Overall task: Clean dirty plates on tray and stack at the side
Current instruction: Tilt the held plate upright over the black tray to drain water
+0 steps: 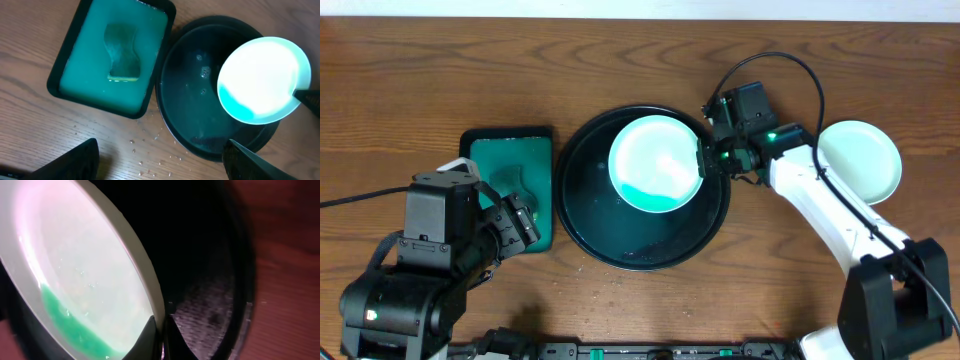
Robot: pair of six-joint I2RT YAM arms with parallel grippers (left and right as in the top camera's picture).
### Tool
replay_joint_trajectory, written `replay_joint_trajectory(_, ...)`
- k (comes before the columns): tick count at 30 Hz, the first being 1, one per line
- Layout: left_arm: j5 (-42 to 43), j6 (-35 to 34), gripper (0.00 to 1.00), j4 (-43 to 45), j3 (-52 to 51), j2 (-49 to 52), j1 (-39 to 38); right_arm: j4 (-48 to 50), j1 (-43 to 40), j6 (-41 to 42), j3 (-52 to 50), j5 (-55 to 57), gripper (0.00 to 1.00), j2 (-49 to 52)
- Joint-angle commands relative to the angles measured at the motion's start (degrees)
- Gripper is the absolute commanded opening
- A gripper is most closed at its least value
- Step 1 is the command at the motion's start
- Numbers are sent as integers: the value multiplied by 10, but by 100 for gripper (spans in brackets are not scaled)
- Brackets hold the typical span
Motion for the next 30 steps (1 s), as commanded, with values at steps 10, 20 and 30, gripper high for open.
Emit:
replay_joint_trajectory(10,-1,-5,79,-2,1,0,-3,-38,80,-52,6,297,1,-82)
replay_joint_trajectory(20,-1,-5,79,-2,1,0,-3,-19,148,-129,12,449,1,-86)
replay_joint_trajectory(30,-1,-5,79,-2,1,0,-3,4,269,-204,12,648,1,-86)
